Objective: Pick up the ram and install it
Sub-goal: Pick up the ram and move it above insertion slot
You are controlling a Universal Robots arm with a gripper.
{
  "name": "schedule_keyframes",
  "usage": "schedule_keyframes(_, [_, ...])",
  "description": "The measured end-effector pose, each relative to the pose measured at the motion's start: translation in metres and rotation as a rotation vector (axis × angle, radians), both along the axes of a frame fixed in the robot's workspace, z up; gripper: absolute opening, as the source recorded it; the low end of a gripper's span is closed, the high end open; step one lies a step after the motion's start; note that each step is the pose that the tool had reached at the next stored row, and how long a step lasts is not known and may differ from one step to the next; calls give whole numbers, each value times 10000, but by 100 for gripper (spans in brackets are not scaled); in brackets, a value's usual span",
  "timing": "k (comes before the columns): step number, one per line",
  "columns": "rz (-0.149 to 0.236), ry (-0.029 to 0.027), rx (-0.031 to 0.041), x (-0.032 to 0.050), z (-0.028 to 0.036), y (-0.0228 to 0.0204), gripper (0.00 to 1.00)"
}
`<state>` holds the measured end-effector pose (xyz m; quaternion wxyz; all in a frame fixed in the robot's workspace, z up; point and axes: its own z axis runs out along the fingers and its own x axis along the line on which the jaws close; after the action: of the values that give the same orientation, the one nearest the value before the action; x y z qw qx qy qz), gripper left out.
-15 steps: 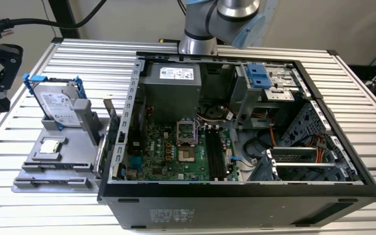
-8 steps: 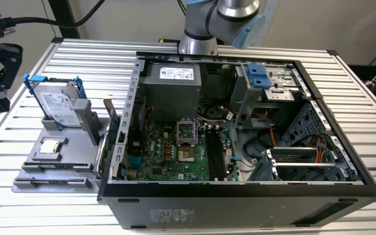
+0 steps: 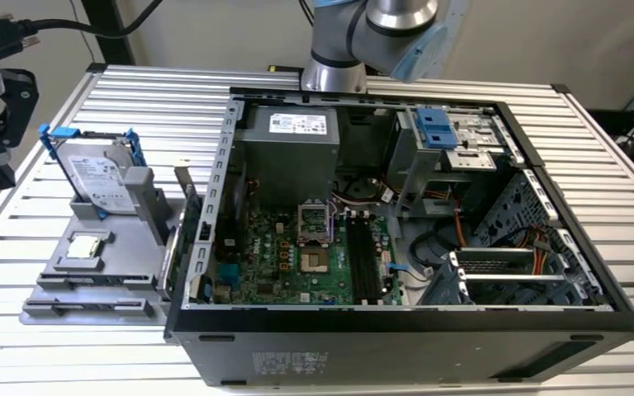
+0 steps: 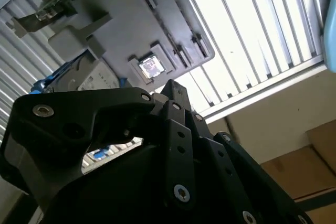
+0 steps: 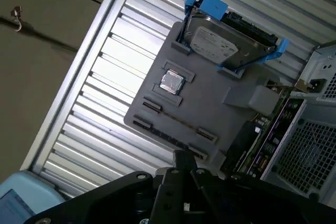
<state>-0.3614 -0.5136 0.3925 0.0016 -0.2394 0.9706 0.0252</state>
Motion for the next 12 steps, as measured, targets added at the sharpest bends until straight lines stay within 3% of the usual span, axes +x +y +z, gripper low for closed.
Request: schedule_keyframes(12, [2175,0,0,0,0,0,0])
